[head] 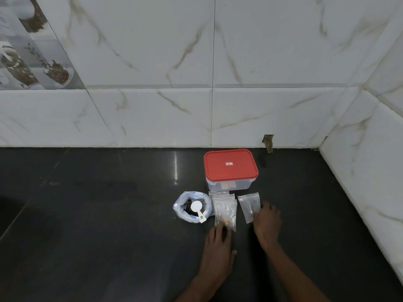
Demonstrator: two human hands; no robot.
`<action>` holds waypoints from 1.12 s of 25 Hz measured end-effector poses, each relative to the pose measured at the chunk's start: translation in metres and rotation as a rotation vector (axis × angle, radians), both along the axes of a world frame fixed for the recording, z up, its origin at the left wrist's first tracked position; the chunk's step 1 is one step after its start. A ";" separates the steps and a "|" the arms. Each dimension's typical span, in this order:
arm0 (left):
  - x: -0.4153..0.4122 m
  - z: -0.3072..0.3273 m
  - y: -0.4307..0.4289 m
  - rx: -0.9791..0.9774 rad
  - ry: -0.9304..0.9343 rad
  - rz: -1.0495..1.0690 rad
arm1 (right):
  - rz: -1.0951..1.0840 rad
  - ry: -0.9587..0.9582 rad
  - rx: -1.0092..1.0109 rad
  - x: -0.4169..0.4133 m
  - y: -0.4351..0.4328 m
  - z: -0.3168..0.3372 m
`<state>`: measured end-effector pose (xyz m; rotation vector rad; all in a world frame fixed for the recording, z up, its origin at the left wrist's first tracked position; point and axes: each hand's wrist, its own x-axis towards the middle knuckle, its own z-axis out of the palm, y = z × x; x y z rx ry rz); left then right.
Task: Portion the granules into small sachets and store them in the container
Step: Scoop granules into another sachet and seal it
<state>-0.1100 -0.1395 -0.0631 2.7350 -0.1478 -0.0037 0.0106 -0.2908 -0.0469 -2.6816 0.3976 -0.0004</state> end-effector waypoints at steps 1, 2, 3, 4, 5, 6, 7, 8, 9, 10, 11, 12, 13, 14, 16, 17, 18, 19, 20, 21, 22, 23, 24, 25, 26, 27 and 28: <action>-0.001 0.005 0.000 -0.085 -0.025 0.009 | -0.034 -0.028 0.136 0.002 0.001 0.000; 0.000 0.013 -0.001 -0.209 -0.033 0.041 | -0.077 -0.048 0.267 0.002 0.003 0.002; 0.003 0.025 -0.003 -0.349 -0.018 0.086 | -0.101 -0.071 0.351 0.002 0.002 0.003; 0.010 0.037 -0.004 -0.465 -0.009 0.142 | -0.106 -0.093 0.387 0.000 0.002 0.004; 0.018 0.047 -0.005 -0.541 -0.008 0.193 | -0.095 -0.114 0.386 -0.001 0.001 0.003; 0.025 0.055 -0.004 -0.586 0.006 0.225 | -0.084 -0.117 0.354 -0.003 0.001 0.003; 0.031 0.061 -0.002 -0.605 0.040 0.231 | -0.065 -0.109 0.310 -0.003 0.001 0.002; 0.034 0.066 0.000 -0.607 0.079 0.218 | -0.034 -0.071 0.258 -0.002 0.002 0.002; 0.034 0.067 0.002 -0.596 0.113 0.196 | 0.007 -0.027 0.193 0.003 0.002 -0.002; 0.032 0.065 0.005 -0.585 0.144 0.185 | 0.034 0.022 0.124 0.007 0.004 -0.003; 0.028 0.063 0.007 -0.576 0.169 0.189 | 0.052 0.047 0.079 0.013 0.004 -0.008; 0.023 0.061 0.008 -0.576 0.194 0.201 | 0.045 0.063 0.090 0.016 0.004 -0.008; 0.017 0.058 0.010 -0.594 0.218 0.217 | 0.028 0.065 0.157 0.019 0.004 -0.010; 0.013 0.055 0.011 -0.628 0.244 0.233 | -0.008 0.073 0.237 0.019 0.004 -0.007; 0.006 0.052 0.012 -0.710 0.269 0.274 | -0.076 0.043 0.336 0.015 0.001 0.000; 0.005 0.054 0.012 -0.763 0.274 0.296 | -0.107 -0.008 0.355 0.011 -0.002 0.005; 0.005 0.058 0.010 -0.840 0.278 0.325 | -0.144 -0.082 0.389 0.004 -0.003 0.015; 0.007 0.064 0.008 -0.940 0.278 0.363 | -0.167 -0.163 0.460 -0.005 -0.003 0.024; 0.012 0.073 0.006 -1.062 0.276 0.410 | -0.167 -0.228 0.537 -0.018 0.000 0.036; 0.017 0.083 0.003 -1.188 0.277 0.451 | -0.145 -0.289 0.594 -0.031 0.005 0.046; 0.023 0.094 0.000 -1.300 0.276 0.477 | -0.122 -0.324 0.635 -0.045 0.012 0.057; 0.030 0.102 -0.001 -1.371 0.266 0.492 | -0.104 -0.330 0.670 -0.058 0.019 0.065; 0.036 0.108 -0.002 -1.399 0.252 0.508 | -0.091 -0.317 0.701 -0.068 0.027 0.071; 0.040 0.113 -0.001 -1.401 0.241 0.527 | -0.078 -0.306 0.723 -0.075 0.035 0.075; 0.043 0.116 0.001 -1.398 0.232 0.554 | -0.066 -0.293 0.731 -0.078 0.041 0.078; 0.046 0.117 0.003 -1.398 0.231 0.583 | -0.050 -0.287 0.745 -0.079 0.045 0.079; 0.047 0.118 0.006 -1.399 0.235 0.605 | -0.031 -0.273 0.758 -0.079 0.047 0.080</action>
